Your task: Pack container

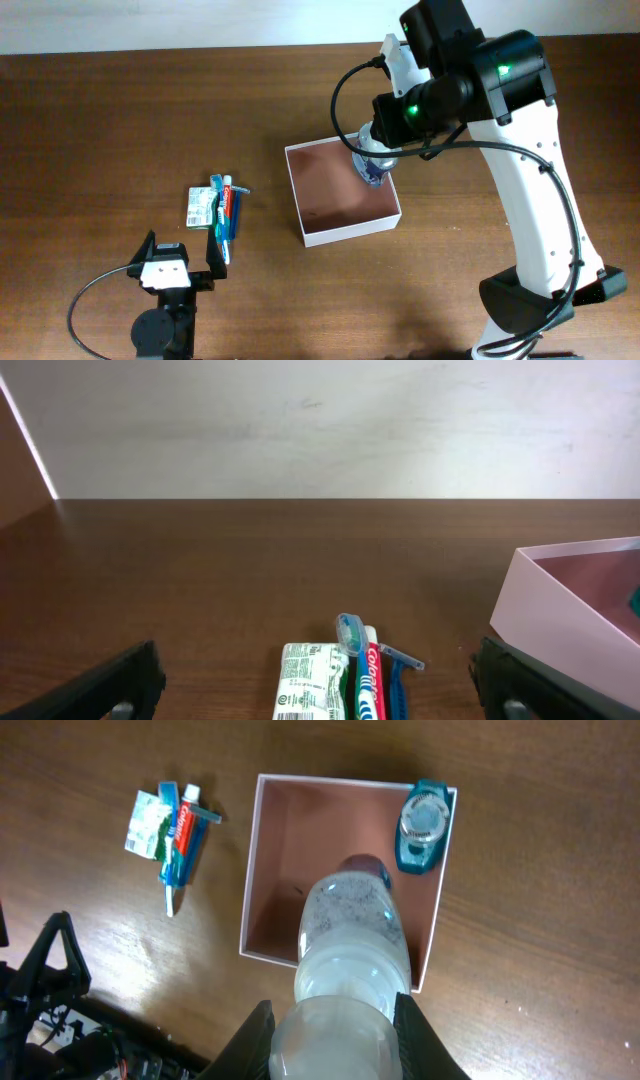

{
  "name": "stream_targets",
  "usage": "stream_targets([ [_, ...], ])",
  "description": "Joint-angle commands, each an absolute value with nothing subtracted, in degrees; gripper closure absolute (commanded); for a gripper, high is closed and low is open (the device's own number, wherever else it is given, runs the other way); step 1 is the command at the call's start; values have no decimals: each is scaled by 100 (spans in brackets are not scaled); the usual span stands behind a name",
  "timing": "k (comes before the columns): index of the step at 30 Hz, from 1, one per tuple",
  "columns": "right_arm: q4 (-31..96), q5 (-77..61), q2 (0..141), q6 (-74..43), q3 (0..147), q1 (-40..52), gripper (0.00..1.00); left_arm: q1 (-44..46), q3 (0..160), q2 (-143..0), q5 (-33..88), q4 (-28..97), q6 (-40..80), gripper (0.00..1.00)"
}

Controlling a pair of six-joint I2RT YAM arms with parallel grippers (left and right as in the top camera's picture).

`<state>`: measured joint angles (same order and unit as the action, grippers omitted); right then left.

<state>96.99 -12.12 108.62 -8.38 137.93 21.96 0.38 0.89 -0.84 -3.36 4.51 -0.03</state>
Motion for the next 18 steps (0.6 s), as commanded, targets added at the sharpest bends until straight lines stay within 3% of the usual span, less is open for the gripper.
stream_targets([
  [1,9734,-1286,10645,-864,13364,2213,78,14,51,-40,-272,449,-91,0],
  [8,9642,-725,10645,-845,12392,2211,78,14,51,-40,-272,449,-91,0],
  [18,9273,-731,10648,-871,12317,2213,78,14,51,-40,-272,449,-93,0],
])
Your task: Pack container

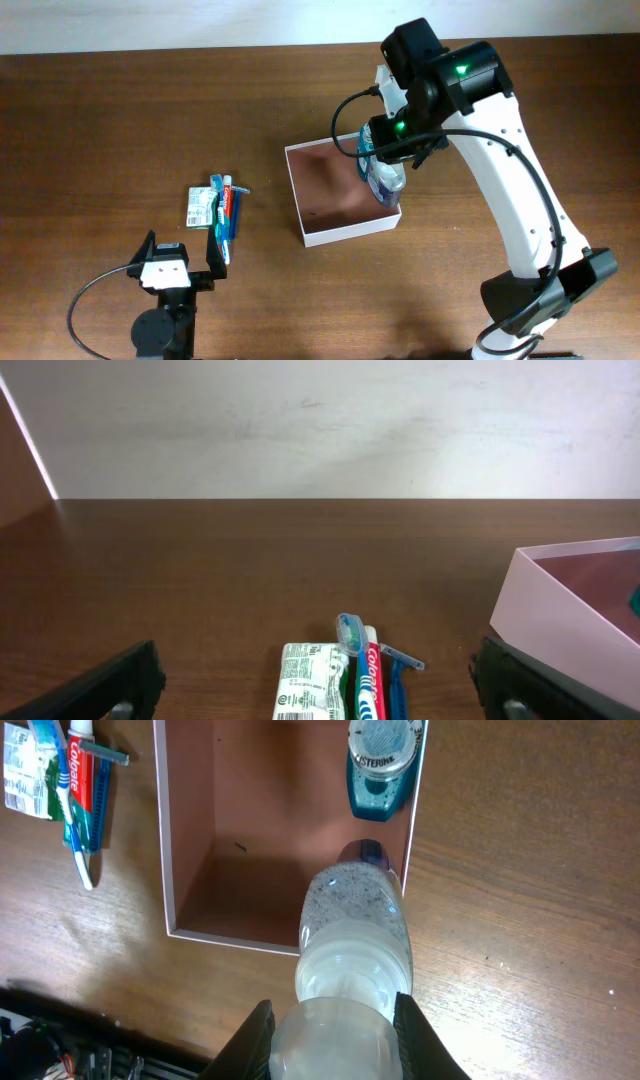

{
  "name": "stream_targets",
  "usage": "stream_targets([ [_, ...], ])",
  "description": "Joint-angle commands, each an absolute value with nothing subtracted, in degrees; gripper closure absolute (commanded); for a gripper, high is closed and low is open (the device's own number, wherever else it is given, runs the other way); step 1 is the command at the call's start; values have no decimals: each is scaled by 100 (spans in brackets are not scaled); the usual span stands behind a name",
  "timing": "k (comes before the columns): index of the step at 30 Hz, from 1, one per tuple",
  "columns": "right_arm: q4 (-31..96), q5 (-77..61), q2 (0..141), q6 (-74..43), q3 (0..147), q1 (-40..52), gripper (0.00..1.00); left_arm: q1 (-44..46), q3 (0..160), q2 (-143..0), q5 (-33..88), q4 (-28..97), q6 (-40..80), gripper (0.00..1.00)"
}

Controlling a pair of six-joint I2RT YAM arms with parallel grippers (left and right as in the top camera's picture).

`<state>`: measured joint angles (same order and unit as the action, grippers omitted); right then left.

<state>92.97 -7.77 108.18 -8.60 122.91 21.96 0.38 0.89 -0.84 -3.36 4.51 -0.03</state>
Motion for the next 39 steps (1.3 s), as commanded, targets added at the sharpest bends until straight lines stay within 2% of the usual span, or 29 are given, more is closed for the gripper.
stream_targets([
  [1,9273,-731,10648,-878,12317,2213,78,14,51,-40,-272,449,-91,1],
  [17,8997,-676,10934,-1372,12302,2689,79,14,51,-40,-272,449,-91,0],
  [26,9061,-71,10978,-1890,12300,2705,79,14,51,-40,-272,449,-91,0],
  [39,8958,-14,11010,-2200,11977,2705,79,14,51,-40,-272,449,-91,1],
])
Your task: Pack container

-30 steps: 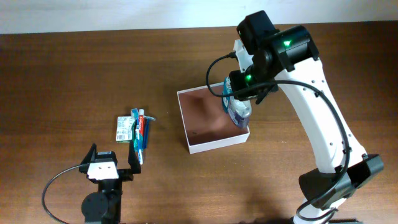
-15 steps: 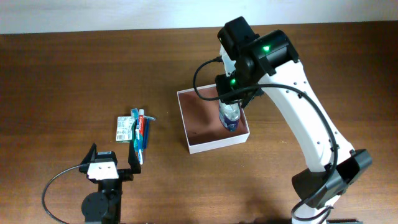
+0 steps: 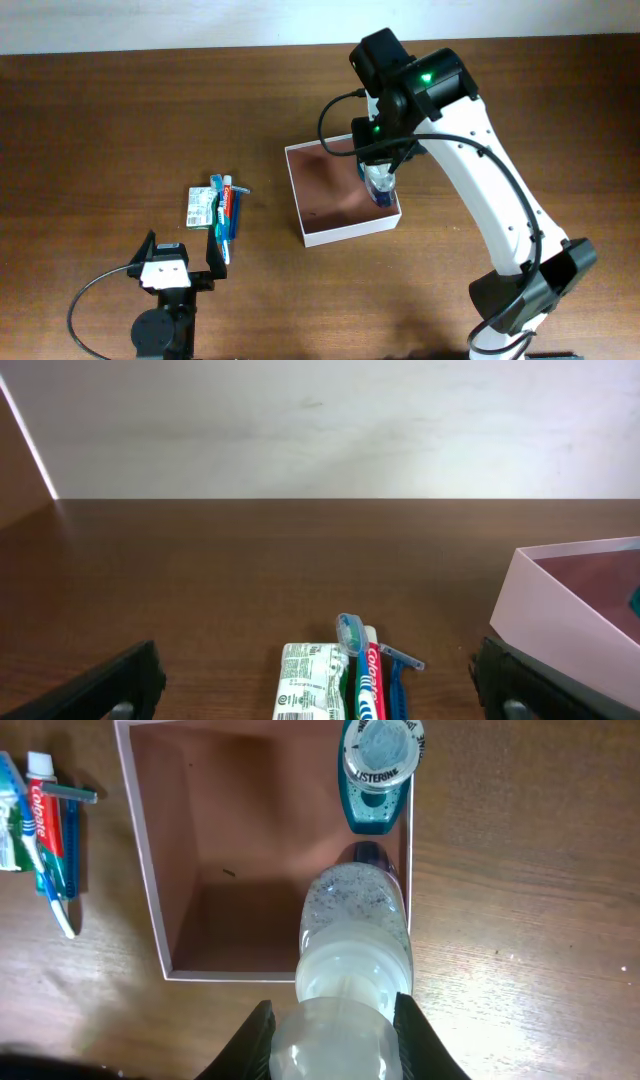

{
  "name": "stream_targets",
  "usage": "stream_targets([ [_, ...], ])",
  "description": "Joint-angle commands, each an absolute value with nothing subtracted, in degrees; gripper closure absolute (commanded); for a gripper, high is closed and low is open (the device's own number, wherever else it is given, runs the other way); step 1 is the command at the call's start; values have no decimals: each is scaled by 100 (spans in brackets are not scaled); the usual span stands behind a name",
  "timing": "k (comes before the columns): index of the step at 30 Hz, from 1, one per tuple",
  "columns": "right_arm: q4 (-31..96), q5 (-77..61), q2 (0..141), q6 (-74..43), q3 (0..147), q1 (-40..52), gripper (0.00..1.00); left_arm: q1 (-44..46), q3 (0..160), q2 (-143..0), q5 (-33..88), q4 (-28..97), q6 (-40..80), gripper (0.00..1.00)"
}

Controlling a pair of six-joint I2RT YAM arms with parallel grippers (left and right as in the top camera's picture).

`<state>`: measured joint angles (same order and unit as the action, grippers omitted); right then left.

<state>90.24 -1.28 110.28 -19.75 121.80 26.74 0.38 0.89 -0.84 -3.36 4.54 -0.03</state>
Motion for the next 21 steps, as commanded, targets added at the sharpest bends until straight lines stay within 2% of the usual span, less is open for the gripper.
stream_targets([
  [1,8923,-14,11010,-2198,11883,2705,79,14,51,-40,-272,449,-91,0],
  [7,8440,-14,11010,-2174,11249,2705,79,14,51,-40,-272,449,-91,0],
  [21,8145,355,11010,-2147,11238,2705,79,14,51,-40,-272,449,-91,0],
])
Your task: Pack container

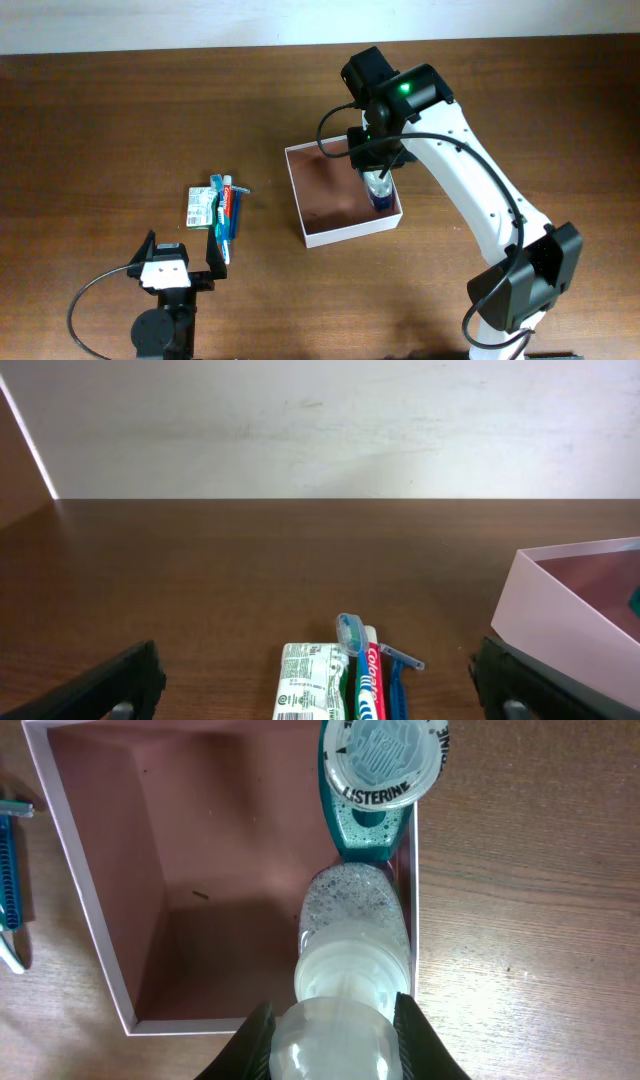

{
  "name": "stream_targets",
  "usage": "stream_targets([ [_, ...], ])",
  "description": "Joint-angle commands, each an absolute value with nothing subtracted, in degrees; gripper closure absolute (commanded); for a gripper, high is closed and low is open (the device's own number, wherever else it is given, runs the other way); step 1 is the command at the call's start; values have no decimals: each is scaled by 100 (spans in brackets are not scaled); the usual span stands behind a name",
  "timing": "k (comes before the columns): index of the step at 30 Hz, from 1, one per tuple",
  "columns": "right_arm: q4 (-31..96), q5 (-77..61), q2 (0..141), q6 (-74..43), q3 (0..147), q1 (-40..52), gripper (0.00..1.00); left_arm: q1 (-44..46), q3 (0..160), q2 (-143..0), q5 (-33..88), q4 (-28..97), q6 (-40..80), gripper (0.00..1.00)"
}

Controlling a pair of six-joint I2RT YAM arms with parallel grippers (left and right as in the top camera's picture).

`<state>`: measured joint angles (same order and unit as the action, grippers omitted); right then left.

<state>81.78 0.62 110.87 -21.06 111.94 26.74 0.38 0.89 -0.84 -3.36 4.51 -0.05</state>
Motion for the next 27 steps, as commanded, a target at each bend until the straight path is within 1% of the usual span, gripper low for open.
stream_targets([
  [1,8147,366,11010,-2150,11238,2705,79,14,51,-40,-272,449,-91,0],
  [11,7811,370,11010,-2150,10610,2705,79,14,51,-40,-272,449,-91,0],
  [24,7660,375,11010,-2150,10595,2705,78,14,51,-40,-272,449,-91,1],
  [26,7662,373,11010,-2150,10595,2705,68,14,51,-40,-272,449,-91,1],
  [27,7662,373,11010,-2150,10595,2705,67,14,51,-40,-272,449,-91,1],
])
